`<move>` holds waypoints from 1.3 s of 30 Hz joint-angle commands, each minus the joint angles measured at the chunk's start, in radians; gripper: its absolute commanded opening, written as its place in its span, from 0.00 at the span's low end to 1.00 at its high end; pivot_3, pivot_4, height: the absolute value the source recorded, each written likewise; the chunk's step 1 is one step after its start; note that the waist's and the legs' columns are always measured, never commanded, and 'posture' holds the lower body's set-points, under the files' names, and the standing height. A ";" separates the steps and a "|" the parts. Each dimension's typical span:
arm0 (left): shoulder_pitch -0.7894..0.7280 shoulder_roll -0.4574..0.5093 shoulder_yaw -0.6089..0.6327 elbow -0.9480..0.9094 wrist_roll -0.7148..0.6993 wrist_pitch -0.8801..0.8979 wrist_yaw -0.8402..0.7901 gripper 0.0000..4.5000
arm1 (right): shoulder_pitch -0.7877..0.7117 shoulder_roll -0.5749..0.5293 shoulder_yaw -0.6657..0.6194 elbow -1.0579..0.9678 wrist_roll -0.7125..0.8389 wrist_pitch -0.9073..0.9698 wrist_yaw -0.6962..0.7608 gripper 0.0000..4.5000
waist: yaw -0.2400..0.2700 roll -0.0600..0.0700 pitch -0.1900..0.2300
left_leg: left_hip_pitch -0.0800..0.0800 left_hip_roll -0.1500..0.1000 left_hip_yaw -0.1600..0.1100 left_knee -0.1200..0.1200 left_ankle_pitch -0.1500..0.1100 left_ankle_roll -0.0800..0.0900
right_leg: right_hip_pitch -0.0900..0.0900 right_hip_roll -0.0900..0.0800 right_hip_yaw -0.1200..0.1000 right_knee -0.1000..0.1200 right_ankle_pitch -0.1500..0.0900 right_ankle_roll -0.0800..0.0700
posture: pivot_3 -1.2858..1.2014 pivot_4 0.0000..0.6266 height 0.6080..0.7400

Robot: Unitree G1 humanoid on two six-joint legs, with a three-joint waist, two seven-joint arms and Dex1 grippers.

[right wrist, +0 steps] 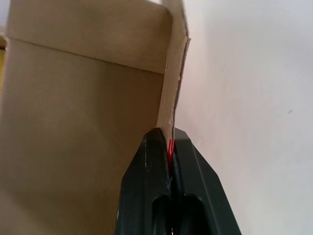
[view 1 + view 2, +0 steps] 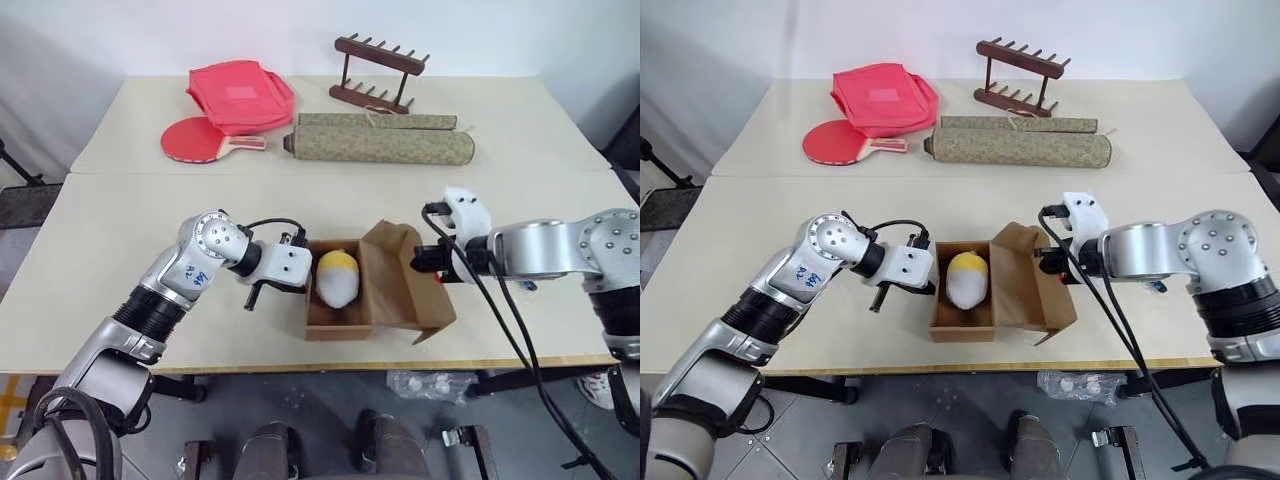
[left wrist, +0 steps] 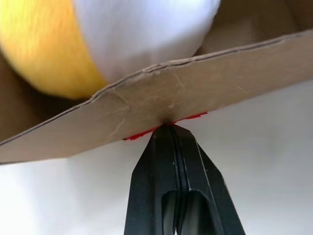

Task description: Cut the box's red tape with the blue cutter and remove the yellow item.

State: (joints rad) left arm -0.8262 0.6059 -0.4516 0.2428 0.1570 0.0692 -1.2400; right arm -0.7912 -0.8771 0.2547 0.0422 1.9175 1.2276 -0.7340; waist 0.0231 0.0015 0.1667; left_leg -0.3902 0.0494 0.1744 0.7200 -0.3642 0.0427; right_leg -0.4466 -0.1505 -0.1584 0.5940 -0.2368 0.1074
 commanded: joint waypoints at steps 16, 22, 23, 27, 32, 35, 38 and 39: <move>0.011 -0.045 0.103 0.011 -0.041 0.238 0.072 0.19 | 0.056 -0.040 -0.121 -0.147 -0.847 -0.130 0.772 0.70 | -0.007 0.000 0.000 | 0.000 -0.001 0.001 0.000 0.001 0.001 | 0.000 0.001 0.001 -0.001 0.002 -0.001 | 0.52 0.24 1.00; 0.019 0.034 0.171 0.042 -0.079 0.242 0.055 0.58 | 0.088 -0.187 -0.178 -0.135 -1.004 -0.202 1.086 1.00 | -0.018 0.001 0.001 | -0.001 -0.002 0.001 -0.002 0.001 0.001 | -0.002 0.001 0.001 -0.002 0.002 -0.001 | 0.52 0.24 1.00; 0.019 0.044 0.176 0.051 -0.082 0.236 0.053 0.64 | 0.092 -0.198 -0.183 -0.132 -1.023 -0.210 1.120 1.00 | -0.021 0.001 0.001 | -0.001 -0.002 0.001 -0.003 0.001 0.001 | -0.002 0.001 0.000 -0.003 0.002 -0.001 | 0.52 0.24 1.00; -0.028 0.112 0.212 0.188 -0.056 0.172 0.091 0.89 | 0.139 -0.284 -0.219 -0.157 -1.102 -0.263 1.282 1.00 | -0.026 0.001 0.001 | 0.000 -0.003 0.002 -0.003 0.000 0.001 | -0.002 0.002 0.000 -0.003 0.002 -0.001 | 0.52 0.24 1.00; -0.154 0.147 0.273 0.288 -0.095 0.030 0.085 0.99 | 0.245 -0.373 -0.350 -0.234 -1.112 -0.304 1.483 1.00 | -0.021 0.000 0.002 | 0.000 -0.003 0.002 -0.003 0.000 0.000 | -0.002 0.002 0.000 -0.003 0.002 -0.001 | 0.52 0.24 1.00; -0.213 0.121 0.303 0.284 -0.157 -0.014 0.028 0.99 | 0.315 -0.389 -0.419 -0.291 -1.111 -0.327 1.562 1.00 | -0.015 -0.002 0.004 | -0.002 -0.003 0.002 -0.003 0.000 0.000 | -0.002 0.002 -0.001 -0.004 0.002 -0.001 | 0.52 0.24 1.00; -0.262 0.060 0.299 0.250 -0.218 0.005 -0.045 0.99 | 0.374 -0.384 -0.473 -0.337 -1.123 -0.361 1.620 1.00 | -0.010 -0.003 0.004 | -0.001 -0.004 0.003 -0.002 -0.001 0.000 | -0.001 0.002 -0.001 -0.004 0.002 0.000 | 0.52 0.24 1.00; -0.271 0.029 0.287 0.233 -0.229 0.011 -0.060 0.99 | 0.390 -0.378 -0.488 -0.352 -1.129 -0.377 1.635 1.00 | -0.010 -0.003 0.004 | -0.001 -0.004 0.003 -0.002 -0.001 0.000 | 0.000 0.002 -0.001 -0.005 0.002 0.000 | 0.52 0.24 1.00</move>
State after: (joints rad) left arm -1.0771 0.6570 -0.1595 0.5170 -0.0367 0.0767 -1.2684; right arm -0.4089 -1.2515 -0.1728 -0.2742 0.7969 0.8861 0.8701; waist 0.0134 -0.0011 0.1707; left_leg -0.3909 0.0452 0.1774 0.7187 -0.3648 0.0424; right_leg -0.4469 -0.1488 -0.1595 0.5897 -0.2344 0.1079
